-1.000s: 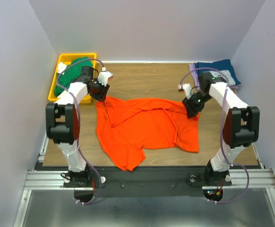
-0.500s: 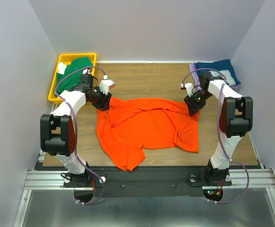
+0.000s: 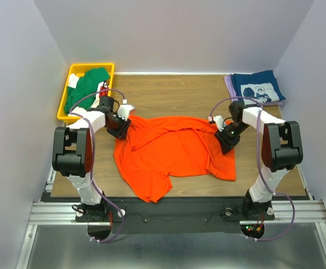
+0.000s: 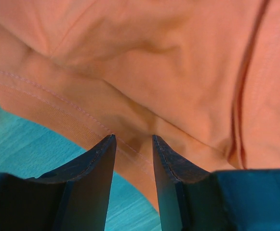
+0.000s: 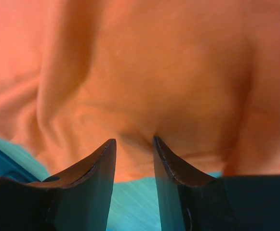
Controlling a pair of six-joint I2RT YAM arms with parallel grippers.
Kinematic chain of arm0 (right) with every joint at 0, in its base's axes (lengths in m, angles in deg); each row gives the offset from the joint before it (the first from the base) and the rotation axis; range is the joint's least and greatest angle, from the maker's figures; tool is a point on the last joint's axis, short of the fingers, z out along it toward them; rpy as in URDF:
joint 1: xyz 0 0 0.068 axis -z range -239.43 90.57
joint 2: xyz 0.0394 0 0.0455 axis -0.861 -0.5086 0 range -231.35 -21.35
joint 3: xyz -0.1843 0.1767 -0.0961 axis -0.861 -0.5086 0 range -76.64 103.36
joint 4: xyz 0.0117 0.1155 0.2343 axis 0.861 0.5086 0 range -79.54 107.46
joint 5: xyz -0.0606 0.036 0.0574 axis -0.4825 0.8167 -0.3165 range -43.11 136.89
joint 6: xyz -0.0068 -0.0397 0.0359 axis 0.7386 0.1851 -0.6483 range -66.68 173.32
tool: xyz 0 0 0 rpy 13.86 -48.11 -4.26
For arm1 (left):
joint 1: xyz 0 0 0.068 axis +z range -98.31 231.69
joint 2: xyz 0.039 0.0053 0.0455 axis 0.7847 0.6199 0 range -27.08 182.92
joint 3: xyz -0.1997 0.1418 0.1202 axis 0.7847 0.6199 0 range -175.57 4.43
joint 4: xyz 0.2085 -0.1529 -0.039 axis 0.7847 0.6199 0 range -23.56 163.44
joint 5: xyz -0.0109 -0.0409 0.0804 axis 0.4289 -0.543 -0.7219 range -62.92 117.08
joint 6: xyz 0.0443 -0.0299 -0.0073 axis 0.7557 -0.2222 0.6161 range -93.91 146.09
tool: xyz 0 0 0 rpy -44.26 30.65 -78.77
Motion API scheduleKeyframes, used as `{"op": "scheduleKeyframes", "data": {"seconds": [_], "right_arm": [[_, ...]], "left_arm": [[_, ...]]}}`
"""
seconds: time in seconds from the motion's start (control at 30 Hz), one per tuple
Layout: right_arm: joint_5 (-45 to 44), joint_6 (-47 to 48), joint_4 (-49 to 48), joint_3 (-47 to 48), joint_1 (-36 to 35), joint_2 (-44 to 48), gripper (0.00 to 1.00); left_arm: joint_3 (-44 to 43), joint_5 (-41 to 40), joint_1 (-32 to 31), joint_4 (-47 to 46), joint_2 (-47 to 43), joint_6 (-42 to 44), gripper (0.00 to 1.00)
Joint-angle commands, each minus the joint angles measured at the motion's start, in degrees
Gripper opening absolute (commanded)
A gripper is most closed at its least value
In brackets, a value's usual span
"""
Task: Fold and stack the t-shirts
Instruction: Flatten the tshirt out
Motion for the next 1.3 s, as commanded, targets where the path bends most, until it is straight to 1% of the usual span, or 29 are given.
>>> {"op": "scheduleKeyframes", "data": {"seconds": [0.0, 0.13, 0.17, 0.27, 0.33, 0.47, 0.57, 0.6, 0.7, 0.8, 0.9, 1.03, 1.17, 1.27], "right_arm": [[-2.77, 0.55, -3.25, -1.34, -1.04, -2.46, 0.42], [-7.59, 0.02, -6.85, -2.48, -1.4, -4.48, 0.41], [-10.83, -0.24, -8.68, -2.57, -1.48, -5.01, 0.4], [-15.85, 0.02, -11.85, -2.57, -1.4, -5.98, 0.39], [-16.83, -0.24, -12.22, -1.52, -1.31, -6.07, 0.39], [-17.45, -1.12, -11.96, 3.57, -1.4, -5.72, 0.4], [-16.49, -0.15, -10.9, 5.16, -1.31, -4.23, 0.42], [-15.27, -0.07, -9.77, 6.12, -1.4, -2.66, 0.46], [-12.45, -0.15, -8.79, 7.18, -1.31, 2.0, 0.51], [-11.48, 0.2, -8.79, 7.97, -1.13, 3.86, 0.54], [-11.73, 0.29, -8.88, 10.08, -1.13, 2.99, 0.55], [-12.53, 0.9, -9.58, 14.65, -0.78, -2.37, 0.54], [-12.62, 0.73, -10.11, 18.86, -0.87, -7.11, 0.54], [-13.32, 1.43, -9.93, 19.84, -0.87, -8.88, 0.52]], "left_arm": [[-1.24, -3.65, 0.14, -0.35, 1.57, -0.57, 0.47], [-3.0, -6.9, 0.75, -0.17, 3.94, -0.31, 0.45], [-3.35, -7.52, 1.45, -0.26, 5.08, -0.22, 0.45], [-5.72, -10.06, 3.38, -0.18, 7.62, 0.92, 0.44], [-8.09, -11.12, 3.91, -0.17, 8.6, 1.63, 0.43], [-12.22, -11.3, 4.18, 0.7, 9.74, 4.08, 0.43], [-15.57, -7.28, 4.18, 3.6, 9.4, 5.05, 0.44], [-16.01, -5.52, 4.18, 5.0, 7.57, 6.18, 0.46], [-16.36, 4.13, 4.18, 8.08, 2.11, 8.91, 0.52], [-15.66, 8.2, 4.09, 9.49, -2.54, 10.41, 0.55], [-16.01, 10.05, 3.48, 11.5, -4.05, 11.29, 0.56], [-15.93, 11.02, 2.6, 12.22, -3.88, 12.17, 0.56], [-15.57, 11.29, 1.72, 12.22, -3.35, 12.61, 0.56], [-14.87, 10.59, 0.76, 12.48, -3.44, 13.22, 0.56]]}}
